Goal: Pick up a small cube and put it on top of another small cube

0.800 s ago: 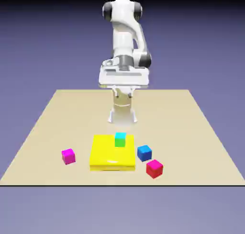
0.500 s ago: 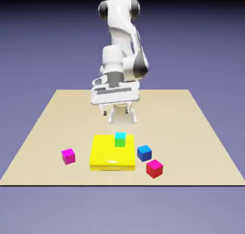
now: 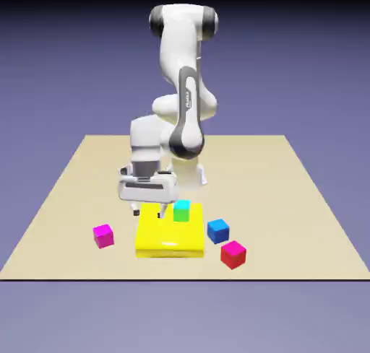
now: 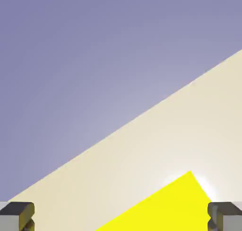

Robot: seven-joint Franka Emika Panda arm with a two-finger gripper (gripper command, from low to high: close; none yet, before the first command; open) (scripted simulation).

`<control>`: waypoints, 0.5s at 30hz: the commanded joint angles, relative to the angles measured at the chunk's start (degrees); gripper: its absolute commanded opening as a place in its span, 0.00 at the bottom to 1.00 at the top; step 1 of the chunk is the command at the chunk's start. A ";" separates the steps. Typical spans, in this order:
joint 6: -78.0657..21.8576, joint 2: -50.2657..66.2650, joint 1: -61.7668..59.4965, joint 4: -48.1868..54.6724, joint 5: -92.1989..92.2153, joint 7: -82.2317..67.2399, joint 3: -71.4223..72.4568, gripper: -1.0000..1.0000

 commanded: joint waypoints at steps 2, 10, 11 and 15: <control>-0.01 3.00 1.84 0.77 4.99 -2.36 -2.38 0.50; -0.06 14.98 9.02 3.87 24.92 -11.79 -11.91 0.50; -0.06 16.47 9.92 4.26 27.41 -12.97 -13.10 0.50; -0.09 22.46 13.52 5.81 37.38 -17.69 -17.86 0.50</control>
